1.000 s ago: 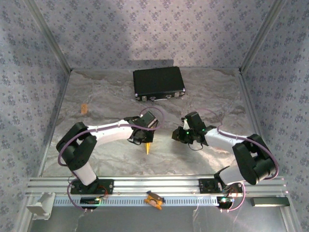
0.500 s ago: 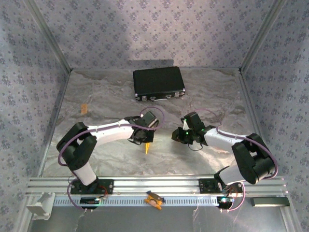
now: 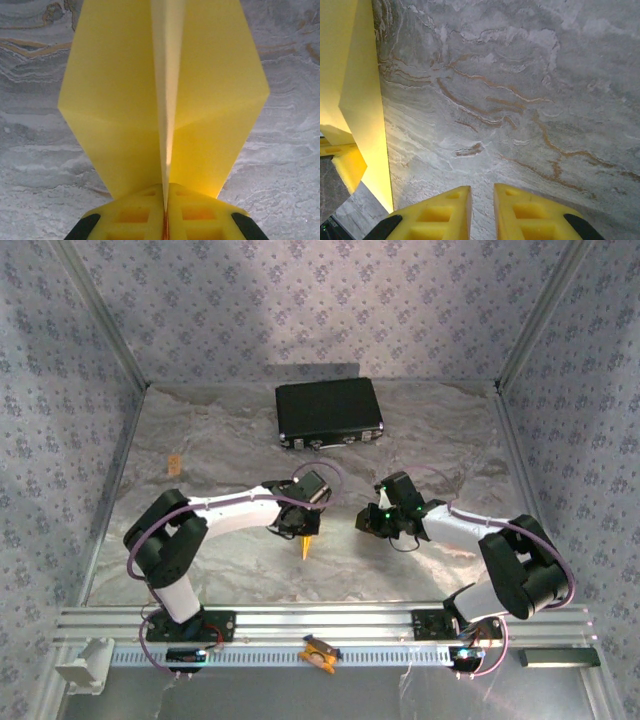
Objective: Fold a paper plane with a square sheet of paper (pick it up from the middle)
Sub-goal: Move the paper plane to the center of the table.
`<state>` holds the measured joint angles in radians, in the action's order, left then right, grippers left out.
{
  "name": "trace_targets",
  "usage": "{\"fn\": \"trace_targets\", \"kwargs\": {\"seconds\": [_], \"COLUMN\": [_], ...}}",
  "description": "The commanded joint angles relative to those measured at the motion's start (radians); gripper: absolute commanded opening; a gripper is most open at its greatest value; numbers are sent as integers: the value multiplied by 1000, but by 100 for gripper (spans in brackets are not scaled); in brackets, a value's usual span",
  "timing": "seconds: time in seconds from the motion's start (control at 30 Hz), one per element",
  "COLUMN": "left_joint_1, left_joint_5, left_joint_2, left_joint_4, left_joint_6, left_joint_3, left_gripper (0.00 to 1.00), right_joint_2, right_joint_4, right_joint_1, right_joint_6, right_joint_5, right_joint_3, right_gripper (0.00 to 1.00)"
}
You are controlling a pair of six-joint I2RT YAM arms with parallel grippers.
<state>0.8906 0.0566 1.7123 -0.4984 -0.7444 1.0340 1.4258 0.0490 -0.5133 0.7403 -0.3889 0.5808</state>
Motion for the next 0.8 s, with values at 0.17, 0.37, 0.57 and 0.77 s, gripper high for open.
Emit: {"fn": "trace_targets", "kwargs": {"seconds": [0.17,0.37,0.57,0.77], "left_joint_1": [7,7,8,10], "left_joint_5": [-14,-14,-14,-11], "left_joint_2": [21,32,34,41], "left_joint_4": [-36,-42,-42,-45], "left_joint_6": [-2,-3,-1,0], "left_joint_3": [33,38,40,40], "left_gripper": [10,12,13,14], "right_joint_2": [7,5,6,7], "right_joint_4": [-21,-20,-17,-14], "right_joint_1": [-10,-12,-13,-13], "right_joint_6": [-5,-5,-8,-7], "right_joint_5": [-21,-22,-24,-21], "right_joint_3": [15,17,19,19], "right_gripper": [22,22,23,23]}}
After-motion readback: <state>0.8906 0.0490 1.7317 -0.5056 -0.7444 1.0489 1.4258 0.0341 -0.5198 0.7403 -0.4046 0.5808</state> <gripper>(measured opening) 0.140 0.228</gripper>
